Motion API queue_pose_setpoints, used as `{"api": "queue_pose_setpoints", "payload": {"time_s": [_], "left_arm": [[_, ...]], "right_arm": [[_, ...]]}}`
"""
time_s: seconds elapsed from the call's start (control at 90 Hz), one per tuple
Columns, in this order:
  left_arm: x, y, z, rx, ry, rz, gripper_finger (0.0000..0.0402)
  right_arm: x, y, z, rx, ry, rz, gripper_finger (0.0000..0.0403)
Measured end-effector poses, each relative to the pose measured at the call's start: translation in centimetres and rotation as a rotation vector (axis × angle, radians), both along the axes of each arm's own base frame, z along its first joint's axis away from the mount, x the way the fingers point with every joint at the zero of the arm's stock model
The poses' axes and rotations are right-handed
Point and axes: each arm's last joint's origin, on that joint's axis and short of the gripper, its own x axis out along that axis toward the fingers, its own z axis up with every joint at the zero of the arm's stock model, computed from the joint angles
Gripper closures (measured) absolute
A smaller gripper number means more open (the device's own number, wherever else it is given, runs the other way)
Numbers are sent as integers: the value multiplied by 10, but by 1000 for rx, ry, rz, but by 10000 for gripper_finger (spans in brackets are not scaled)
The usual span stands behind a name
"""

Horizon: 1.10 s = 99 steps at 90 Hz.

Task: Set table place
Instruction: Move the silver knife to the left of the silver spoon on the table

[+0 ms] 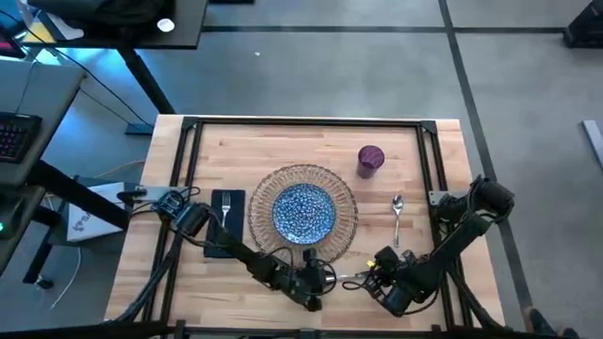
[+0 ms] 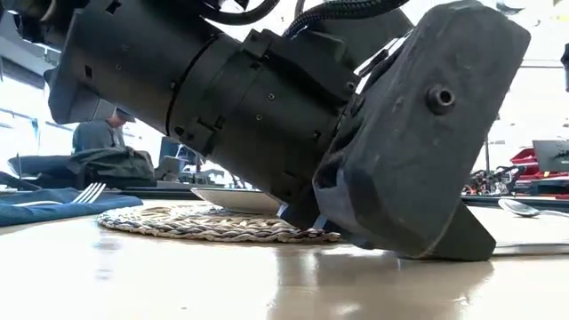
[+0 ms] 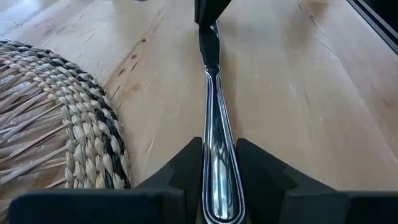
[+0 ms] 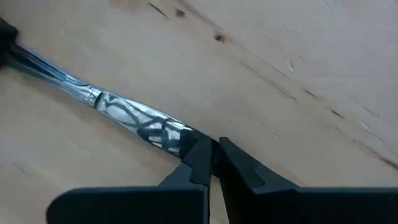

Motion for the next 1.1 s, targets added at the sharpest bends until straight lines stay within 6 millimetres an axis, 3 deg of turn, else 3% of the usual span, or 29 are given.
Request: {"api": "queue_pose_setpoints", "payload": {"time_s": [0.3,0.633,0.944,1.1], "left_arm": [[-3,-5,21,105,-25,-61,300],[-2,-5,17,163,-20,-74,251],[0,-2,20,25,-2,-86,248],[0,2,9,64,41,-85,247]], "right_arm": [[0,0,0,-4,4,0,403],[0,0,-2,-6,8,0,403],[0,0,-2,-1,11,0,403],[0,0,-2,1,10,0,403]]}}
